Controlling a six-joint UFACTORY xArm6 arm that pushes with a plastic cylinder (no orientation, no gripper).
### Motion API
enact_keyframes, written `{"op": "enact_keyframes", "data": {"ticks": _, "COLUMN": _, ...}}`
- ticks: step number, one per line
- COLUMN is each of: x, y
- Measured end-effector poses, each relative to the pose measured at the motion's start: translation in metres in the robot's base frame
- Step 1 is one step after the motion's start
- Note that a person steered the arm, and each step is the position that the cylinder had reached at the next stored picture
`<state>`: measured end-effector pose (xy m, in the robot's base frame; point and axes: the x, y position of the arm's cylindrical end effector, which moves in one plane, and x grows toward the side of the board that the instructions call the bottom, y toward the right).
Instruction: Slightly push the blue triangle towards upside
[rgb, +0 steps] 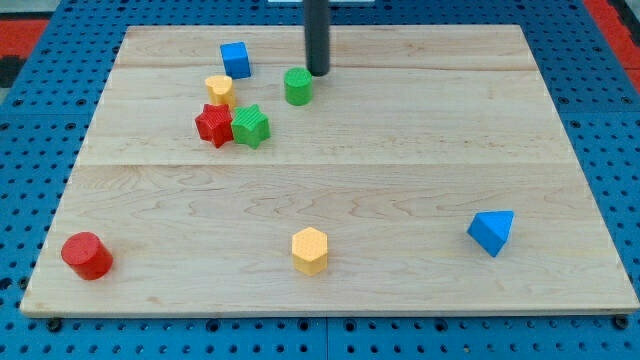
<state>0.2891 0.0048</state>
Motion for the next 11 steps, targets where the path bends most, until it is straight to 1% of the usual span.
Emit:
{"op": "enact_keyframes", "data": {"ticks": 1, "x": 0.007, "y": 0.046}}
{"op": "enact_keyframes", "data": {"ticks": 2, "x": 0.030, "y": 0.003}}
{"op": "enact_keyframes", "data": {"ticks": 3, "x": 0.029, "y": -0.029}}
{"op": "enact_keyframes", "data": {"ticks": 4, "x": 0.055, "y": 0.022}}
{"op": "enact_keyframes", "data": {"ticks": 6, "x": 0.103, "y": 0.255}}
{"op": "enact_keyframes", "data": {"ticks": 7, "x": 0.179, "y": 0.251}}
{"op": "enact_keyframes", "data": {"ticks": 8, "x": 0.231, "y": 0.230}}
{"op": "enact_keyframes", "data": {"ticks": 9, "x": 0.232, "y": 0.227}}
{"op": "enact_keyframes", "data": {"ticks": 10, "x": 0.263, "y": 0.200}}
{"op": "enact_keyframes", "data": {"ticks": 11, "x": 0.270, "y": 0.165}}
